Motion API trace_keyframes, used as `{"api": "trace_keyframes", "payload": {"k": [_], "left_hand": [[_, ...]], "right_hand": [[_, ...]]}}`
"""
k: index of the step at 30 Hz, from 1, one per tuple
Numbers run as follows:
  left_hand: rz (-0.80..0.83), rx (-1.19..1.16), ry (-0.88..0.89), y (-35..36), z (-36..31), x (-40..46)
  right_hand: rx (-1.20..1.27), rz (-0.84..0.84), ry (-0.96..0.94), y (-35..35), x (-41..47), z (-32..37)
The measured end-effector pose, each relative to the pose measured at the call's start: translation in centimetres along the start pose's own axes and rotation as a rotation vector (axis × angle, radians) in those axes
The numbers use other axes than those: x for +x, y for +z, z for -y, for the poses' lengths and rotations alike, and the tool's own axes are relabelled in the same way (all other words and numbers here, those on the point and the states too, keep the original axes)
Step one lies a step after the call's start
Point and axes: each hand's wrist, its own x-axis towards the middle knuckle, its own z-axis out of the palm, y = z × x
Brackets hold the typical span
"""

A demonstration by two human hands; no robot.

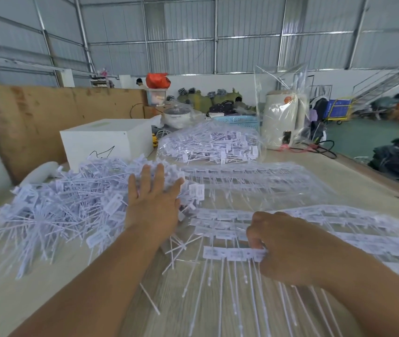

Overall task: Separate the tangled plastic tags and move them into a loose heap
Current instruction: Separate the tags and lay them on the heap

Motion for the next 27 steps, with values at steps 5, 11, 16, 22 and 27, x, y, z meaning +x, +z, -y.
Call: {"api": "trace_keyframes", "payload": {"k": [5,11,16,22,27], "left_hand": [[-0.049,-0.091,0.019,-1.2,-0.4,-0.7],[-0.275,-0.548,0.275,-4.9,-2.8,-2.6],[-0.055,-0.755,0.630,-6.5,-4.3,-3.8],[0.370,-0.958,0.448,-5.9,-3.7,-4.0],[0.431,-1.112,0.403,-5.3,-3.4,-3.8]], "right_hand": [[-0.013,-0.056,0.006,-0.3,-0.1,0.1],[-0.070,-0.324,-0.068,0.0,0.1,0.3],[-0.049,-0.398,-0.121,0.0,0.0,0.4],[0.074,-0.434,-0.164,-0.9,-0.4,0.7],[0.224,-0.613,-0.147,-1.9,-0.8,1.3]]}}
